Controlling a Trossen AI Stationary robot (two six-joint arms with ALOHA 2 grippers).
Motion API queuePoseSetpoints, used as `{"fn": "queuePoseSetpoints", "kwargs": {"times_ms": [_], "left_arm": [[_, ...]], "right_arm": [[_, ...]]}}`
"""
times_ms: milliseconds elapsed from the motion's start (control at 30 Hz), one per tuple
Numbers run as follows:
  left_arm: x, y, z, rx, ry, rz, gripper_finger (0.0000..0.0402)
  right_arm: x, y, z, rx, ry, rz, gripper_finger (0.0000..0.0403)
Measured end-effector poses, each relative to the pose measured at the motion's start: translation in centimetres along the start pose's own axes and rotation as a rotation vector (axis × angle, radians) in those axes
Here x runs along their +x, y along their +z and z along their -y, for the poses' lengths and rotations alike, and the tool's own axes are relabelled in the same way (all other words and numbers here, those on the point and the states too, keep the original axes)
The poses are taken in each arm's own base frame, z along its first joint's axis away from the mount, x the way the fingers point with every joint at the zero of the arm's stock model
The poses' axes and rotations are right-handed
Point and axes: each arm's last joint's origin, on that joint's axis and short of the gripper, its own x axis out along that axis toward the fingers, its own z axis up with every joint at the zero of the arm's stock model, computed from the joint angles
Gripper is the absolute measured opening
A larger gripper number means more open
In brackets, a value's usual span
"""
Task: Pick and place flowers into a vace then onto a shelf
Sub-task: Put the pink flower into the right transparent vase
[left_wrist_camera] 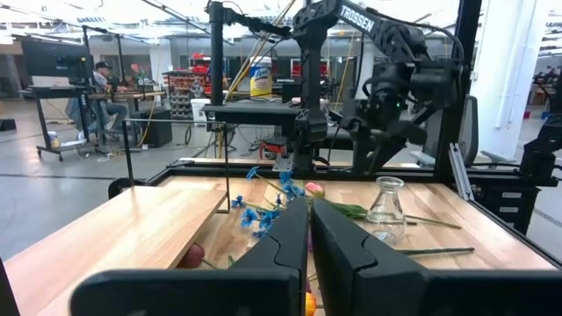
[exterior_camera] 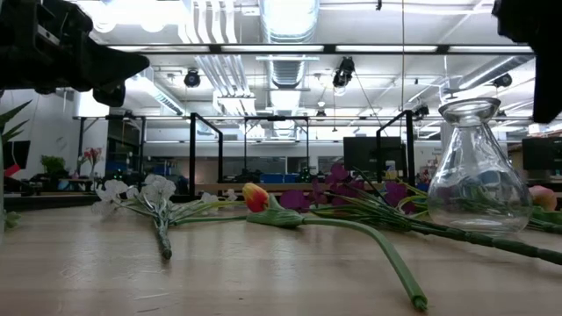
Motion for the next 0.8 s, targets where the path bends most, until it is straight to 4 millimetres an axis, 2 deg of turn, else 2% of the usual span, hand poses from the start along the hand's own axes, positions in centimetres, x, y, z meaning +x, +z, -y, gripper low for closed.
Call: {"fn": "queuePoseSetpoints", "kwargs": {"times_ms": [233,633,800], "left_arm": [[0.0,0.0,0.0,0.0,0.0,0.001,0.0],[0.0,0.0,0.0,0.0,-0.001,0.001,0.0],[0.0,0.0,0.0,0.0,-0.001,0.001,0.0]], "right_arm": [[1.9,-1.3,-0.5,0.046,-0.096,-0.028,0.0227],[5.6,-3.2,-1.2,0.074,-0.218,0.034,0.0224],[6.3,-3.5,-1.4,0.073,-0.228,0.034,0.0224]]}}
